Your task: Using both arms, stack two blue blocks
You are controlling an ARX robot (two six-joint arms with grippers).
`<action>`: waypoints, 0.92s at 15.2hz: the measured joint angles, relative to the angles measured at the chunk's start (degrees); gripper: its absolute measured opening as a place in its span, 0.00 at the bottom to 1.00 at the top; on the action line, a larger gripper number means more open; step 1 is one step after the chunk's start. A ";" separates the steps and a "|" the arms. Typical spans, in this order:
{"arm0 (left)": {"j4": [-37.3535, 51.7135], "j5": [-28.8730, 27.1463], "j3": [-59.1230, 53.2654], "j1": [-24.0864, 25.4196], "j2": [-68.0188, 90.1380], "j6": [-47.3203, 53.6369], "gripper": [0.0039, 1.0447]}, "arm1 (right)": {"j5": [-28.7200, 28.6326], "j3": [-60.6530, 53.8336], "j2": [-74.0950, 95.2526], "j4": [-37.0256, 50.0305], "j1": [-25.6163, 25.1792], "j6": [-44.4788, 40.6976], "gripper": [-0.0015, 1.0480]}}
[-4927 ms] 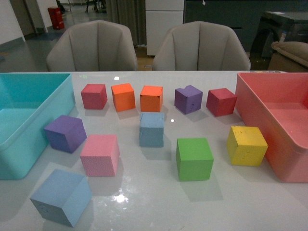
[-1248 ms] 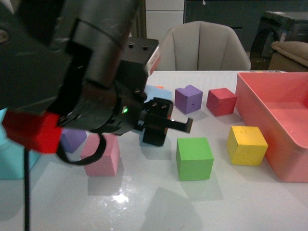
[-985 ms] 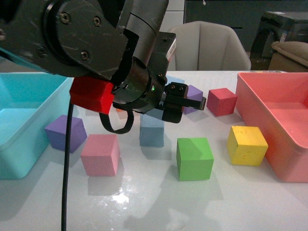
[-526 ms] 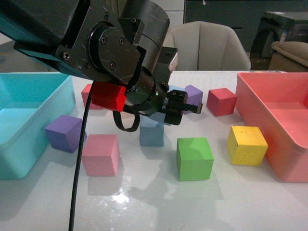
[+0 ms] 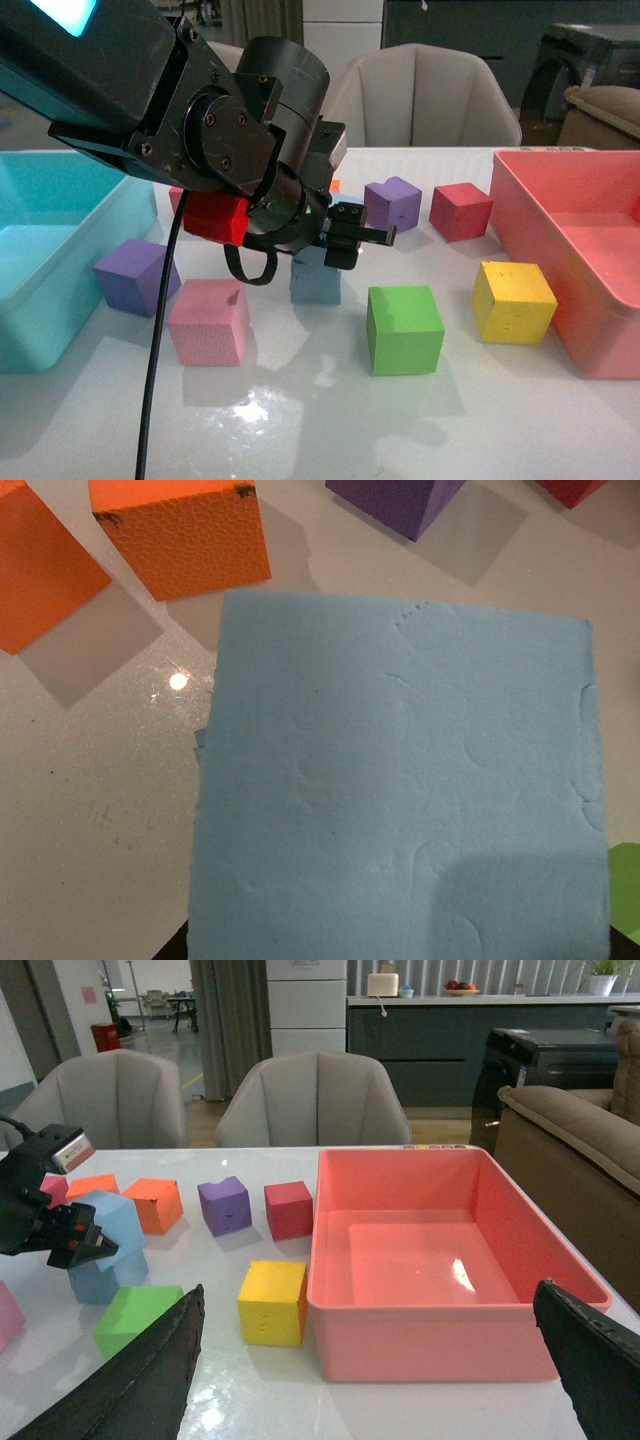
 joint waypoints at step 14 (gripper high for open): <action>2.67 -0.52 -1.20 0.57 -2.97 -0.74 0.94 | 0.00 0.00 0.00 0.02 0.00 0.00 0.94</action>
